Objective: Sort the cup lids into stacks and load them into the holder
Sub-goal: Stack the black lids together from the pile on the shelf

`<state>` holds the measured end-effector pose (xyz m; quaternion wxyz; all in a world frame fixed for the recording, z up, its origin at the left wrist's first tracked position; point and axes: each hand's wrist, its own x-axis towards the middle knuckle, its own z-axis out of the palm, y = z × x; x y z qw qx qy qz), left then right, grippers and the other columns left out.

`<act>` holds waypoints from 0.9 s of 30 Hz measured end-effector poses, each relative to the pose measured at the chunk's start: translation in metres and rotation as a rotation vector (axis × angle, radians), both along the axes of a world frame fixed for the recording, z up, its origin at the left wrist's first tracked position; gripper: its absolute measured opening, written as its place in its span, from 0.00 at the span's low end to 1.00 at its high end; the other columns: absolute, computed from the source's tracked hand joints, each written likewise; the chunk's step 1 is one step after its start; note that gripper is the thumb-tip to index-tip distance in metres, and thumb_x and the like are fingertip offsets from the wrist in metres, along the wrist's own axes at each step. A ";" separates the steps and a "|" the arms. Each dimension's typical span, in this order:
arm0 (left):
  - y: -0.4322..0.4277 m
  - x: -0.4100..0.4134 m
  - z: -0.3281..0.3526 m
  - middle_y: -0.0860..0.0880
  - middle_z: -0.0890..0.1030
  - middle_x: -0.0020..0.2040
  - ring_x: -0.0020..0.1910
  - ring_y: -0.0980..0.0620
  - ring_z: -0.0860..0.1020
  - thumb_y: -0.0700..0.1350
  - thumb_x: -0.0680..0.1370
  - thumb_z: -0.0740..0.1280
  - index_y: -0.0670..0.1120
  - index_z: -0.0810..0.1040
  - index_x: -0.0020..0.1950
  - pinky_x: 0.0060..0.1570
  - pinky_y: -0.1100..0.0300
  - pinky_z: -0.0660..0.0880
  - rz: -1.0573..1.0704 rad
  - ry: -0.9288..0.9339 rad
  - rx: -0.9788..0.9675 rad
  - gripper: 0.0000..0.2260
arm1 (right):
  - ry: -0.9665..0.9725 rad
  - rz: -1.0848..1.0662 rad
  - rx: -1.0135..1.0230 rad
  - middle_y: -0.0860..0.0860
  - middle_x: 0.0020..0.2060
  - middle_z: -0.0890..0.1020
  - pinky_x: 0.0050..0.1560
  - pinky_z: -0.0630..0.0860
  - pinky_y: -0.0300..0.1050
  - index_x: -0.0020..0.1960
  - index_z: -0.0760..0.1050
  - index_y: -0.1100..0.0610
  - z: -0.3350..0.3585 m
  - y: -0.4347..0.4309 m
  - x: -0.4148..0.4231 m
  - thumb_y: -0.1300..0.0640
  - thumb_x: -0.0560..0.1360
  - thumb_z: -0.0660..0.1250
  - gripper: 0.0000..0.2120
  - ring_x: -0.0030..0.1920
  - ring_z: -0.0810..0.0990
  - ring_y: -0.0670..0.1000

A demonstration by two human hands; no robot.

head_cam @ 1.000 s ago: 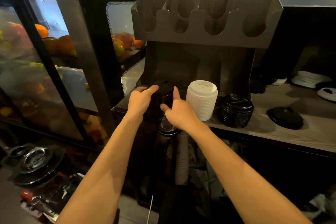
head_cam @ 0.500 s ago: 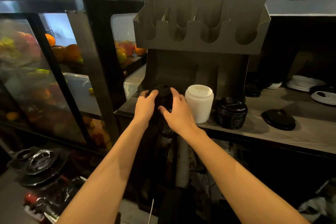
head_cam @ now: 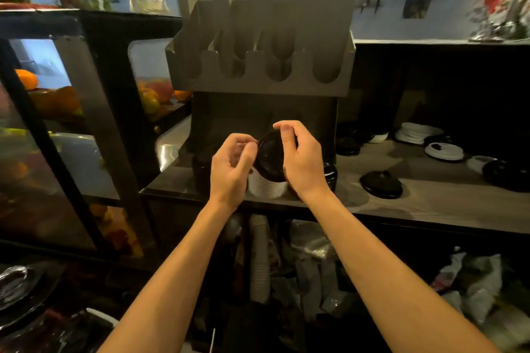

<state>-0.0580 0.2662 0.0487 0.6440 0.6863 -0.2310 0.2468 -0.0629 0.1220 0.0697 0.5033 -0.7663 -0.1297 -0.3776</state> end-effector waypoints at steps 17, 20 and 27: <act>-0.102 0.001 0.004 0.51 0.80 0.58 0.52 0.55 0.83 0.47 0.78 0.73 0.53 0.70 0.71 0.45 0.61 0.80 -0.216 0.253 -0.073 0.23 | 0.402 0.191 0.429 0.50 0.54 0.84 0.41 0.79 0.38 0.65 0.76 0.53 0.005 -0.120 -0.024 0.57 0.79 0.69 0.15 0.50 0.85 0.48; -0.114 -0.001 -0.010 0.52 0.82 0.58 0.54 0.58 0.83 0.42 0.78 0.73 0.50 0.71 0.71 0.45 0.64 0.79 -0.281 0.291 -0.022 0.23 | 0.480 0.185 0.590 0.54 0.55 0.83 0.38 0.79 0.40 0.65 0.73 0.56 -0.010 -0.125 -0.023 0.57 0.78 0.70 0.16 0.51 0.84 0.52; -0.115 0.012 0.000 0.49 0.82 0.61 0.62 0.53 0.80 0.38 0.80 0.66 0.50 0.79 0.67 0.62 0.54 0.79 -0.264 0.222 0.082 0.17 | 0.455 0.252 0.245 0.50 0.57 0.82 0.56 0.81 0.44 0.66 0.74 0.47 -0.015 -0.141 -0.012 0.58 0.77 0.72 0.19 0.58 0.82 0.48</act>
